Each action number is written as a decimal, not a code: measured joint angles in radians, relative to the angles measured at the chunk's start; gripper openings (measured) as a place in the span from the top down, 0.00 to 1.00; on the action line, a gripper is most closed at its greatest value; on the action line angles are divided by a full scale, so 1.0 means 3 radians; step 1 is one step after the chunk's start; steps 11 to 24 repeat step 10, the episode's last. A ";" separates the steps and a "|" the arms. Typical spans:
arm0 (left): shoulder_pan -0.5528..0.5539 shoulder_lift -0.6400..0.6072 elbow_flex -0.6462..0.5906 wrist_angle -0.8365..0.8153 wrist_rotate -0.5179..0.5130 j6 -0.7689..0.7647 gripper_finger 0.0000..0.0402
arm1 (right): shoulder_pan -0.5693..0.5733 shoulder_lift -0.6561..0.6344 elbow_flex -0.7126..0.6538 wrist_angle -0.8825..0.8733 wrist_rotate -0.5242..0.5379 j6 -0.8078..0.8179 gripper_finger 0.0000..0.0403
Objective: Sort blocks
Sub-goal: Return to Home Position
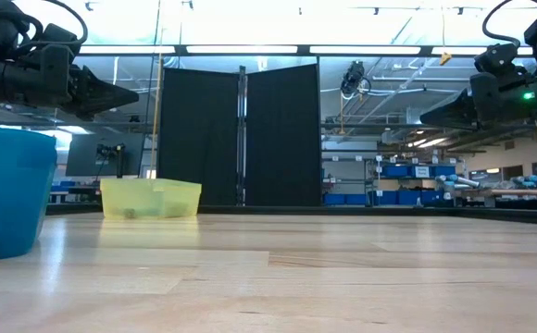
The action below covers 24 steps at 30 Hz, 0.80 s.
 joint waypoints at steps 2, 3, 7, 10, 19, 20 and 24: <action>0.0000 0.0000 0.0000 0.0000 -0.0001 0.0000 0.96 | 0.0000 0.0000 0.0000 0.0000 0.0000 0.0000 0.83; 0.0000 0.0001 0.0001 0.0000 -0.0001 -0.0001 0.96 | 0.0000 0.0000 0.0000 0.0000 0.0000 -0.0001 0.83; 0.0000 0.0000 0.0000 0.0000 -0.0001 -0.0001 0.96 | 0.0000 0.0000 0.0000 0.0000 0.0000 0.0000 0.83; 0.0000 0.0001 0.0000 0.0000 0.0000 0.0000 0.96 | 0.0000 0.0000 0.0000 0.0000 0.0000 0.0000 0.83; 0.0000 0.0001 0.0000 0.0000 0.0000 0.0000 0.96 | 0.0000 0.0000 0.0000 0.0000 0.0000 0.0000 0.83; 0.0000 0.0001 0.0000 0.0000 0.0000 0.0000 0.96 | 0.0000 0.0000 0.0000 0.0000 0.0000 0.0000 0.83; 0.0000 0.0001 0.0000 0.0000 0.0000 0.0000 0.96 | 0.0000 0.0000 0.0000 0.0000 0.0000 0.0000 0.83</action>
